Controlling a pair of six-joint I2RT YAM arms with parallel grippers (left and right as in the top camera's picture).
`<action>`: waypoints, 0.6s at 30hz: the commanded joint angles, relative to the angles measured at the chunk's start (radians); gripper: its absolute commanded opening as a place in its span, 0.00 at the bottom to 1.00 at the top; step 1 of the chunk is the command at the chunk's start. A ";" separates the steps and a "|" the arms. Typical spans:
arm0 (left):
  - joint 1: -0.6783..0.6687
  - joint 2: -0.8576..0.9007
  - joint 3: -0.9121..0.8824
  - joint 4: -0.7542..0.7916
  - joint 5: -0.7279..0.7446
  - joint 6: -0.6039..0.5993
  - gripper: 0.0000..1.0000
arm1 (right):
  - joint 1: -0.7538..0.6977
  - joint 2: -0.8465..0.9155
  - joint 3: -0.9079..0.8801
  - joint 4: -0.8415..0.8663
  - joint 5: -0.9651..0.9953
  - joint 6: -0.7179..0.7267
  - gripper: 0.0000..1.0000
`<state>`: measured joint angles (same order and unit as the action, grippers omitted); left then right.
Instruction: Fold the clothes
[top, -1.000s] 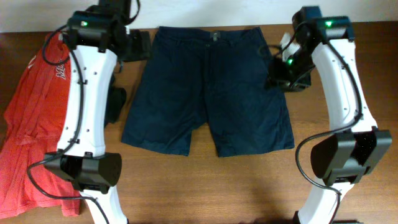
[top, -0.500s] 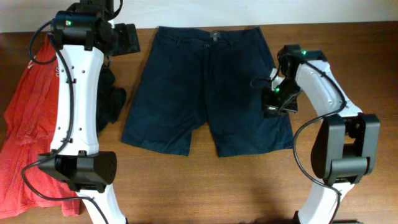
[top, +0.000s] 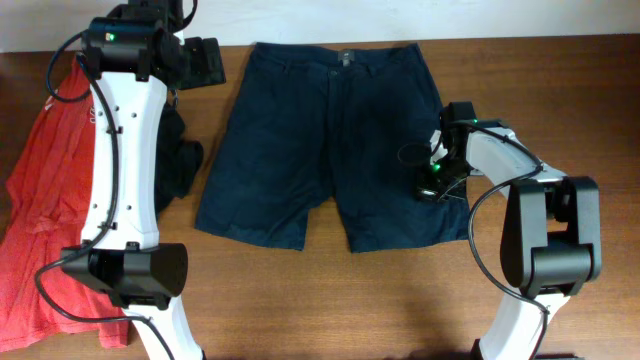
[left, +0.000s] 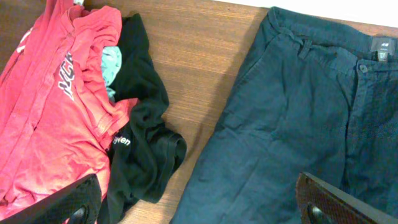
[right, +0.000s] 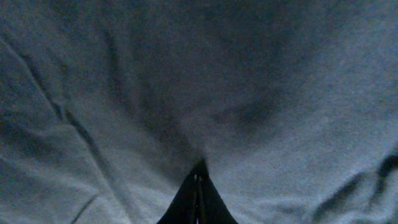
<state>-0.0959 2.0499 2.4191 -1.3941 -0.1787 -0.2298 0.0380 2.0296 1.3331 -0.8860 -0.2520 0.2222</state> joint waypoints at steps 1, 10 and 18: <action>-0.002 0.003 -0.004 -0.012 0.008 0.012 0.99 | -0.009 0.008 -0.026 0.014 0.100 0.034 0.04; -0.002 0.003 -0.004 -0.021 0.008 0.012 0.99 | -0.172 0.008 -0.026 0.063 0.107 0.034 0.04; -0.002 0.003 -0.004 -0.010 0.069 0.012 0.99 | -0.324 0.008 -0.026 0.268 0.107 0.018 0.04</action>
<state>-0.0959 2.0499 2.4191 -1.4117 -0.1627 -0.2272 -0.2512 2.0277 1.3258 -0.6796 -0.2173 0.2398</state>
